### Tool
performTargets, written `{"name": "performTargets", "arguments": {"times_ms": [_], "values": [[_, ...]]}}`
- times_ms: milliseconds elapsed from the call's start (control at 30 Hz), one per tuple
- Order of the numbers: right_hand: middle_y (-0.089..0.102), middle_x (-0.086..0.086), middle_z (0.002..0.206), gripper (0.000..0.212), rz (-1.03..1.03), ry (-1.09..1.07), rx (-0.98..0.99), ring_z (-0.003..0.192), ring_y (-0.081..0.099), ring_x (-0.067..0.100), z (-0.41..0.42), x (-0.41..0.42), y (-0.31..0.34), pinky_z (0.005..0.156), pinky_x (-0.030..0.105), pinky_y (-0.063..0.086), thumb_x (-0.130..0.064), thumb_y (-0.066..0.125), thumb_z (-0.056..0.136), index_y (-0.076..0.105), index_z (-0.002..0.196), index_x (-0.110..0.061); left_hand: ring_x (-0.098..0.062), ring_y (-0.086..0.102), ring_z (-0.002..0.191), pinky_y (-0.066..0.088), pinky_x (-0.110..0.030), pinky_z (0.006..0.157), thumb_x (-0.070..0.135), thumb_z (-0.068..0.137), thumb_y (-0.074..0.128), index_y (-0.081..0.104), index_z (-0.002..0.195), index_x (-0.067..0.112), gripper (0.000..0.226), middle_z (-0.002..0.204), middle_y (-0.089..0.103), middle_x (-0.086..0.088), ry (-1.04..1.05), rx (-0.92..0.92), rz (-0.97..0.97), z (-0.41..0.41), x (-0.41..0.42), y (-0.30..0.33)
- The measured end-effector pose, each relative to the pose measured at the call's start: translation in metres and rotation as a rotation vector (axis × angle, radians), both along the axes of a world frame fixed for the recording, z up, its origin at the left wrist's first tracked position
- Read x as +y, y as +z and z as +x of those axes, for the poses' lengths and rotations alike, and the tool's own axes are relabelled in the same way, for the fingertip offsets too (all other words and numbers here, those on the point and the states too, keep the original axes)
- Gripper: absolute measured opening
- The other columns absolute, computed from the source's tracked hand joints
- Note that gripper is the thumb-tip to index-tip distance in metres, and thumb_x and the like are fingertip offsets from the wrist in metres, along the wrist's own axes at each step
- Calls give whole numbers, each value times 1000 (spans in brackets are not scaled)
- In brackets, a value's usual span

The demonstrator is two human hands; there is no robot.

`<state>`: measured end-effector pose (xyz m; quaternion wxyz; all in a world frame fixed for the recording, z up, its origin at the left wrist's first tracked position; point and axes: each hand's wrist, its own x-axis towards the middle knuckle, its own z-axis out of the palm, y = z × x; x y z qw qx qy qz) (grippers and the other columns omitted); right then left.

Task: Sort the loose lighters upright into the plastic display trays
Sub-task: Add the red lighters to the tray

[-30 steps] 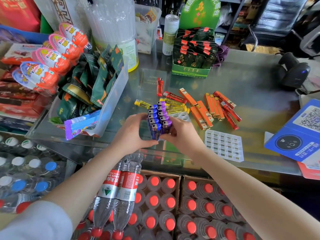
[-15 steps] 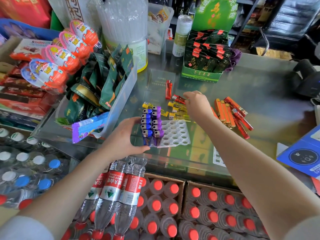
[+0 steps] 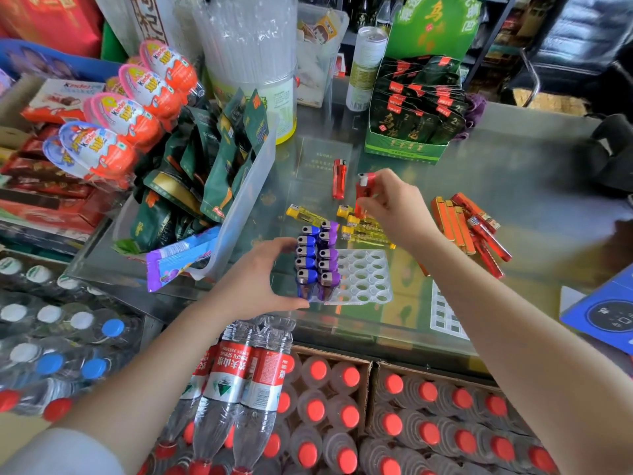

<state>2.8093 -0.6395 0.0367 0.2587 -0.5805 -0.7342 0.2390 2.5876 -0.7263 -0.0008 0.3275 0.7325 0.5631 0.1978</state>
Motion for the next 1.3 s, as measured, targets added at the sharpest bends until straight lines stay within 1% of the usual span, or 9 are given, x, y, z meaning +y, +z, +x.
{"name": "performTargets", "arguments": {"times_ms": [67, 167, 267, 467, 667, 933, 1067, 1200, 1300], "values": [[64, -3, 81, 12, -31, 11, 211, 67, 59, 0, 2, -27, 0, 62, 8, 45, -14, 61, 86, 50, 92, -17, 2, 39, 110, 29, -15, 92, 34, 56, 84, 40, 129, 22, 86, 121, 45, 14, -13, -3, -5, 4, -1, 2], [65, -9, 73, 17, -132, 46, 329, 63, 61, 0, 7, -53, -13, 67, 24, 53, -12, 61, 85, 48, 86, -23, 8, 32, 105, 21, 1, 81, 33, 56, 84, 40, 127, 24, 84, 113, 37, 22, -33, -2, 15, 12, -1, 7], [63, -14, 70, 15, -154, 48, 299, 62, 61, -4, 10, -60, -22, 68, 26, 54, -12, 62, 85, 49, 92, -14, 12, 27, 102, 18, 3, 77, 34, 56, 83, 39, 126, 25, 83, 110, 33, 24, -46, 4, 26, 20, -1, 7], [61, -14, 69, 21, -70, 131, 95, 58, 56, -11, 16, -58, -20, 56, 7, 44, -12, 66, 82, 54, 99, -10, 7, 31, 105, 23, -12, 84, 34, 57, 83, 39, 127, 26, 83, 111, 35, 22, -44, 7, 13, 24, -3, 10], [53, -9, 70, 23, 9, 128, -19, 58, 53, 15, 12, -59, -14, 52, 11, 35, -14, 68, 80, 57, 99, -5, 6, 31, 107, 24, -15, 88, 34, 58, 82, 39, 128, 25, 83, 112, 35, 21, -42, 9, 18, 26, -4, 11], [50, -16, 84, 22, 19, 139, -111, 59, 42, 2, 24, -61, -6, 55, 12, 31, -11, 66, 82, 60, 103, -8, 3, 32, 108, 25, -17, 90, 31, 59, 82, 39, 129, 24, 82, 112, 36, 20, -58, 5, 51, 31, -7, 8], [61, -4, 88, 15, 69, -163, -16, 58, 47, -1, 69, -65, -7, 55, 3, 36, -5, 55, 85, 66, 95, -9, 1, 34, 112, 29, -22, 97, 37, 59, 80, 38, 130, 26, 83, 119, 40, 16, -98, 14, 27, 36, -4, 5], [62, 13, 104, 21, 87, -577, -80, 85, 56, 24, 114, -66, -19, 73, 26, 39, -6, 48, 87, 63, 101, -7, 3, 32, 111, 29, -24, 100, 39, 59, 79, 36, 131, 24, 85, 127, 42, 9, -118, 24, 29, 46, -6, 2], [57, 18, 114, 25, 37, -633, -153, 100, 54, 33, 134, -61, -24, 82, 33, 41, -7, 42, 90, 59, 107, -3, 0, 35, 113, 29, -24, 97, 40, 59, 79, 36, 131, 27, 85, 132, 43, 5, -111, 35, 32, 50, -8, 0]]}}
